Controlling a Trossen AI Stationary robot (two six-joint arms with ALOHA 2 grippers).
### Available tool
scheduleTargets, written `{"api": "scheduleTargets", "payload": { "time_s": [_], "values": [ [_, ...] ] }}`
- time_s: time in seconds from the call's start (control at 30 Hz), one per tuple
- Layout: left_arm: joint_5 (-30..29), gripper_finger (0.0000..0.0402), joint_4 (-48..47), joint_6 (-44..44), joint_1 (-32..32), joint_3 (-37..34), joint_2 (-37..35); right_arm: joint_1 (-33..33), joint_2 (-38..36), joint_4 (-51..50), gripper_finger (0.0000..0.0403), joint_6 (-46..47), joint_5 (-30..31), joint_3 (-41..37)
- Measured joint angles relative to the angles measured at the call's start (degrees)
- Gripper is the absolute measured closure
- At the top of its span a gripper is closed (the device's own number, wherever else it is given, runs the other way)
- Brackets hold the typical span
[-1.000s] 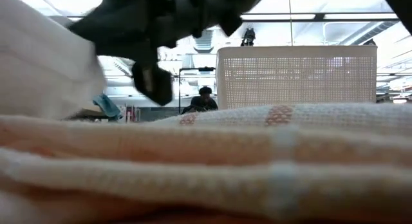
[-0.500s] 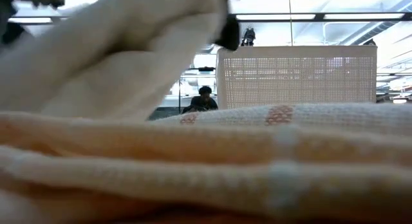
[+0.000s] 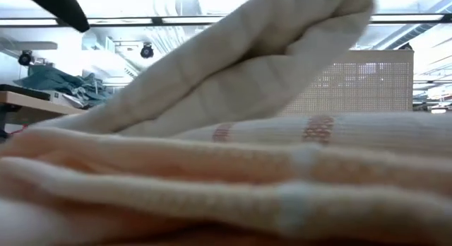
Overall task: Fold towel
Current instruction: Stack the light brown kitchen towel on top of the yellow kitchen towel
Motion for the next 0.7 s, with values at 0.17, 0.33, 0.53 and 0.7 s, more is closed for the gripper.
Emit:
{"api": "scheduleTargets", "payload": {
  "time_s": [0.17,0.33,0.53,0.7],
  "values": [
    [-0.46,0.0326,-0.35,1.68,0.53,0.77,0.0,4.04,-2.83,1.19,0.0403,7.5,2.39,-5.78],
    [-1.92,0.0326,-0.25,1.7,1.22,0.38,0.0,8.28,-5.86,4.65,0.0403,13.63,5.34,-8.61],
    [-2.06,0.0326,0.09,2.42,2.65,-0.08,0.0,12.93,-7.98,8.97,0.0403,18.5,7.71,-9.23],
    [-2.03,0.0326,0.41,3.66,3.1,-0.01,0.0,16.1,-7.55,9.23,0.0403,23.49,7.74,-9.23]
  ]
}}
